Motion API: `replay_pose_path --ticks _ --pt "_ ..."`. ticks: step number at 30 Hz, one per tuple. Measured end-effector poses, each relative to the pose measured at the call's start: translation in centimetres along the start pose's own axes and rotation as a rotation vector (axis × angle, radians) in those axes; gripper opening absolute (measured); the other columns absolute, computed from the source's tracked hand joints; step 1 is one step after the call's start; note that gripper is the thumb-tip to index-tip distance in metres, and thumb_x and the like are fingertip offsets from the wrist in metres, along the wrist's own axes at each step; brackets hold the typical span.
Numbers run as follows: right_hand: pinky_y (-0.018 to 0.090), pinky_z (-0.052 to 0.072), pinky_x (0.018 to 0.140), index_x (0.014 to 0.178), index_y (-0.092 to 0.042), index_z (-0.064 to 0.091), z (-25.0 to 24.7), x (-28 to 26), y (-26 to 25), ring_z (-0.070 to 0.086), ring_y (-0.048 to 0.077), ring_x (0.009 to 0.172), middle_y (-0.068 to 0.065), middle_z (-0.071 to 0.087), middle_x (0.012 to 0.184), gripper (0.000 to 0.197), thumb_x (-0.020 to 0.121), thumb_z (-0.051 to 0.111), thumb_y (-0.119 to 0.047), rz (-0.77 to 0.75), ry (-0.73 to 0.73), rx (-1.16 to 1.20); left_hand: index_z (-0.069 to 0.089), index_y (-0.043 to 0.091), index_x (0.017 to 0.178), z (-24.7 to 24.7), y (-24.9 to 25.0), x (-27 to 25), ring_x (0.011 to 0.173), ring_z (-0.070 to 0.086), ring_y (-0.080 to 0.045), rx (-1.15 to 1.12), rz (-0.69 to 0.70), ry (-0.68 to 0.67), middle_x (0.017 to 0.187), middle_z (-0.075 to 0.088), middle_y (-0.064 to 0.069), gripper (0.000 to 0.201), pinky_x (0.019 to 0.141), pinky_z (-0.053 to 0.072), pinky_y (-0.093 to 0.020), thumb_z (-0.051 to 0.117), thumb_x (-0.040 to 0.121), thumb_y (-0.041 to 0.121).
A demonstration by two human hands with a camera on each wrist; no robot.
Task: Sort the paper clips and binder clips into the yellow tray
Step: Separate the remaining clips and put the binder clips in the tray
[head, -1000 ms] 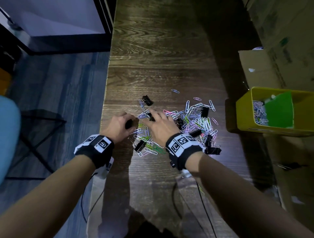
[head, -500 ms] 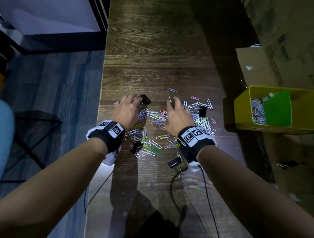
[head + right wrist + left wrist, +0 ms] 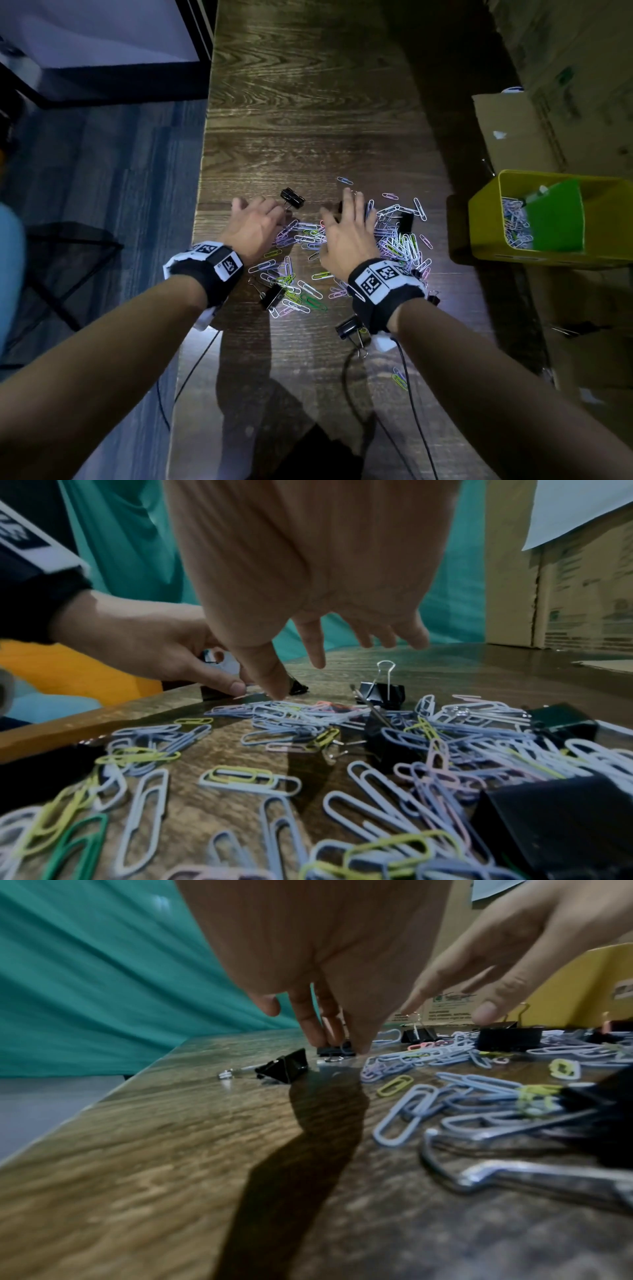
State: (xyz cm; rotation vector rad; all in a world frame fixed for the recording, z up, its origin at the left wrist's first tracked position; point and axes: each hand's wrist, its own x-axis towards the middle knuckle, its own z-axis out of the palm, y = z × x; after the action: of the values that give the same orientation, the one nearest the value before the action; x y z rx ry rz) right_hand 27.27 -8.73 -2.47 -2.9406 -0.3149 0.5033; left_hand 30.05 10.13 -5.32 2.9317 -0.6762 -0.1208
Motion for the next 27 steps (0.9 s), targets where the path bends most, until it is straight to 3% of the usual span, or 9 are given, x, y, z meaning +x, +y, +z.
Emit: replay_pose_path --ticks 5,8,11,13,15,18,21,24,27 --pt "0.054 -0.002 0.115 0.144 -0.001 0.024 0.9 -0.8 -1.1 0.004 0.036 0.145 0.025 0.016 0.154 0.06 0.088 0.045 -0.009 -0.229 -0.105 -0.17 0.054 0.009 0.119 0.8 1.4 0.1 0.108 0.052 -0.03 -0.129 0.108 -0.12 0.119 0.057 -0.01 0.03 0.09 0.04 -0.044 0.052 0.09 0.014" --pt "0.053 0.0 0.115 0.139 0.001 0.035 1.3 -2.3 -1.9 0.012 0.037 0.144 0.024 0.025 0.151 0.054 0.087 0.046 -0.009 -0.256 -0.136 -0.147 0.06 0.005 0.112 1.2 1.6 -0.9 0.1 0.057 -0.031 -0.137 0.203 -0.101 0.115 0.061 -0.013 0.027 0.087 0.049 -0.042 0.056 0.086 0.007" --pt "0.052 0.028 0.107 0.113 -0.001 0.059 2.2 -4.7 -3.2 0.044 0.042 0.122 0.023 0.052 0.124 0.038 0.076 0.057 -0.01 -0.338 0.054 -0.015 0.062 0.003 0.104 2.1 1.7 -3.5 0.096 0.057 -0.031 -0.169 0.281 -0.045 0.11 0.061 -0.014 0.031 0.084 0.051 -0.041 0.061 0.074 -0.003" --pt "0.045 0.039 0.092 0.101 -0.009 0.065 3.5 -6.2 -4.7 0.054 0.034 0.104 0.014 0.06 0.107 0.028 0.075 0.06 -0.016 -0.436 0.091 0.006 0.057 0.006 0.117 2.5 1.3 -4.7 0.107 0.054 -0.031 -0.266 0.259 -0.033 0.12 0.057 -0.013 0.04 0.093 0.046 -0.04 0.059 0.077 0.001" --pt "0.039 0.044 0.082 0.097 -0.017 0.068 4.7 -7.3 -5.8 0.057 0.027 0.096 0.006 0.063 0.1 0.022 0.076 0.06 -0.019 -0.474 0.056 -0.033 0.044 0.012 0.133 2.7 0.7 -4.9 0.126 0.044 -0.029 -0.306 0.184 -0.048 0.137 0.047 -0.011 0.045 0.106 0.035 -0.043 0.047 0.088 0.019" --pt "0.031 0.047 0.069 0.081 -0.02 0.069 5.7 -8.1 -6.2 0.061 0.023 0.083 0.002 0.064 0.084 0.023 0.074 0.047 -0.015 -0.458 0.027 -0.059 0.022 0.023 0.146 2.7 0.6 -5.1 0.143 0.014 -0.026 -0.204 0.099 -0.232 0.155 0.021 -0.004 0.065 0.114 0.015 -0.052 0.018 0.089 0.053" --pt "0.028 0.048 0.063 0.07 -0.018 0.067 6.4 -8.6 -5.5 0.062 0.022 0.072 0.001 0.063 0.072 0.036 0.07 0.032 -0.014 -0.505 0.084 -0.087 0.009 0.029 0.148 2.9 1.9 -6.3 0.144 -0.008 -0.021 -0.168 0.09 -0.377 0.157 -0.003 0.002 0.076 0.115 0.0 -0.049 0.002 0.081 0.063" --pt "0.029 0.049 0.067 0.073 -0.018 0.066 6.3 -9.4 -4.3 0.062 0.021 0.072 0.0 0.066 0.073 0.032 0.073 0.034 -0.015 -0.515 0.121 -0.109 0.018 0.025 0.147 3.3 3.3 -8.3 0.144 -0.003 -0.021 -0.217 0.075 -0.311 0.158 0.003 -0.002 0.082 0.115 0.003 -0.051 -0.003 0.082 0.069" --pt "0.03 0.045 0.068 0.074 -0.019 0.064 6.0 -10.3 -3.2 0.062 0.017 0.068 -0.002 0.062 0.071 0.028 0.073 0.036 -0.015 -0.519 0.212 -0.106 0.018 0.029 0.147 3.4 3.9 -7.8 0.145 0.001 -0.02 -0.231 0.048 -0.233 0.158 0.009 -0.001 0.069 0.114 0.006 -0.052 0.009 0.087 0.061"
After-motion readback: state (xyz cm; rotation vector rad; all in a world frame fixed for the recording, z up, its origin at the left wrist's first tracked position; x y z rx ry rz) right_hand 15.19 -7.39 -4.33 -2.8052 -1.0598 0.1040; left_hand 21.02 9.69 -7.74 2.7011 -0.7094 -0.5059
